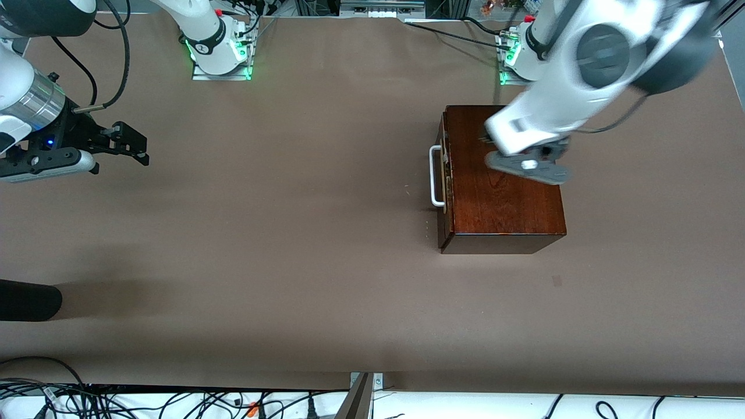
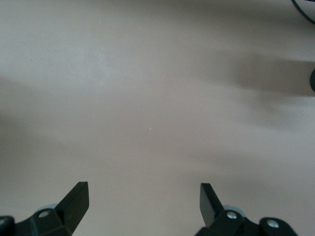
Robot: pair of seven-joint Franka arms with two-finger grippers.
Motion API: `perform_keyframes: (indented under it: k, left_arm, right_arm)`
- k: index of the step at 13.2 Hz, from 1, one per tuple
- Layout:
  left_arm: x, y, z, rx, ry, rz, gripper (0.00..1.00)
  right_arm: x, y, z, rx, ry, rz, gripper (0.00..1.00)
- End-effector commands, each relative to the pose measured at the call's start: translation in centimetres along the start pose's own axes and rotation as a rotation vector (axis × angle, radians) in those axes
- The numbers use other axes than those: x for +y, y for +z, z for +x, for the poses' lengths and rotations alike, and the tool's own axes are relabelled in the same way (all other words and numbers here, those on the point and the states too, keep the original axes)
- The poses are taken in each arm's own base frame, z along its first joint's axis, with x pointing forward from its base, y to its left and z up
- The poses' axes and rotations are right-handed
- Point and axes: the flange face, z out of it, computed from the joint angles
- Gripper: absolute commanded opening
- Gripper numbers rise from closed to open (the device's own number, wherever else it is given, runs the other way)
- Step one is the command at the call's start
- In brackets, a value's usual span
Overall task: Open drawer, take yellow block, close drawer
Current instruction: 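Move the left gripper over the box to the white drawer handle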
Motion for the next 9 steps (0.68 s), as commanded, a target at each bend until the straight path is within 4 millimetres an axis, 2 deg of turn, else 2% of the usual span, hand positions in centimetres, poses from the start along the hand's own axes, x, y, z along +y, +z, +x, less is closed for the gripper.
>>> perform_keyframes:
  k: [1,3,5,6,7,9]
  left_arm:
    - [5.4,3.3,2.5,0.016,-0.122,0.038,1.00]
    - [9.6,6.4,3.2,0.054,-0.161,0.084,1.00]
    - [14.5,10.2,2.7,0.077,-0.204,0.181,1.00]
    - [16.3,11.7,2.4,0.087,-0.223,0.209,1.00]
    - [17.7,12.9,2.2,0.103,-0.238,0.226,1.00]
    - [18.2,13.8,2.9,0.151,-0.258,0.225,1.00]
  right_arm:
    - [0.0,-0.4,-0.4,0.016,-0.008,-0.001,1.00]
    - [0.0,-0.3,-0.3,0.015,-0.008,0.000,1.00]
    - [0.0,-0.4,-0.3,0.018,-0.008,0.000,1.00]
    - [0.0,-0.4,-0.3,0.018,-0.008,0.000,1.00]
    - [0.0,-0.4,-0.3,0.018,-0.008,0.001,1.00]
    - [0.0,-0.4,-0.3,0.018,-0.006,0.003,1.00]
